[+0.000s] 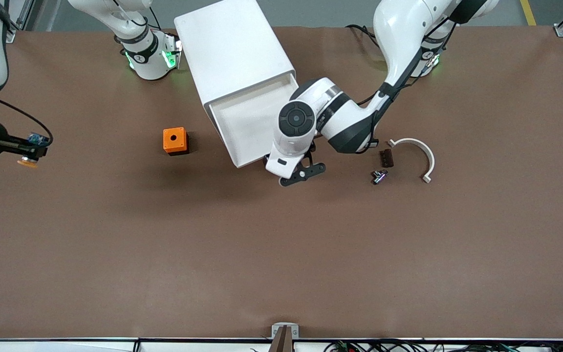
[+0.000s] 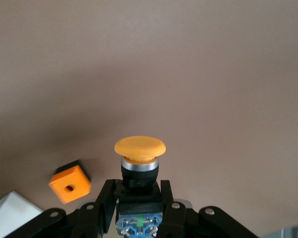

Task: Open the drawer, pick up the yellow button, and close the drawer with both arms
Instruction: 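Push the drawer shut with the left gripper while the right gripper carries the button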

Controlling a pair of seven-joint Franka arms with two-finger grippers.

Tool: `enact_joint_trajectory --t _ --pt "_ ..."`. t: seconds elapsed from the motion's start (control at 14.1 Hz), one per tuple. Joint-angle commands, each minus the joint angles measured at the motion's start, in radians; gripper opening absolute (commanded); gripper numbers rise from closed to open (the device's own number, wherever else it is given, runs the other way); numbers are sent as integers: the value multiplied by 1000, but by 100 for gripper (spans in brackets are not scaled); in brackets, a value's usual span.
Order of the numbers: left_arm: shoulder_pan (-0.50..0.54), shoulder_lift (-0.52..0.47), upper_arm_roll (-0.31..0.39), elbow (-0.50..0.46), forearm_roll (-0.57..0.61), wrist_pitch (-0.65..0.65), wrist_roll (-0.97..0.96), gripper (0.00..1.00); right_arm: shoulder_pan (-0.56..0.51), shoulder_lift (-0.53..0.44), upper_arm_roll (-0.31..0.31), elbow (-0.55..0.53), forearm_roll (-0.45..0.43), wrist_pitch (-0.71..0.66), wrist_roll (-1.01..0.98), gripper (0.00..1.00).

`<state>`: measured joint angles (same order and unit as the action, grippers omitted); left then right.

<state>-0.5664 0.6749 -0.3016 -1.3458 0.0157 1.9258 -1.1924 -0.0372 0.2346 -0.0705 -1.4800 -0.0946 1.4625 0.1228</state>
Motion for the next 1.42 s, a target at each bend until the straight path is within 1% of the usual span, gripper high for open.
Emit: enact_joint_trajectory --t 0.0,0.14,0.36,0.5,0.78,0.92,1.14,1.35 --pt "2 -23 -31 -15 7 2 -65 100 -85 -17 23 -130 -20 154 -124 14" --pt "2 -28 -62 -15 9 2 -104 100 -125 6 23 -170 -22 249 -181 14" --pt "0 -28 -102 -16 9 2 -116 100 -180 86 23 -175 -22 338 -282 14" --pt "-21 -28 -108 -16 9 11 -119 100 -204 124 23 -204 -22 413 -319 14" --pt "-65 -24 -108 -19 12 36 -170 100 -231 163 23 -304 -22 597 -381 14" --pt "-93 -24 -108 -19 10 36 -196 100 -240 210 23 -306 -22 663 -397 14" --pt "-128 -26 -111 -18 7 36 -240 100 -259 256 23 -303 -30 732 -420 14" --pt "-161 -15 -116 -23 6 76 -272 100 -271 311 23 -296 -30 818 -420 14"
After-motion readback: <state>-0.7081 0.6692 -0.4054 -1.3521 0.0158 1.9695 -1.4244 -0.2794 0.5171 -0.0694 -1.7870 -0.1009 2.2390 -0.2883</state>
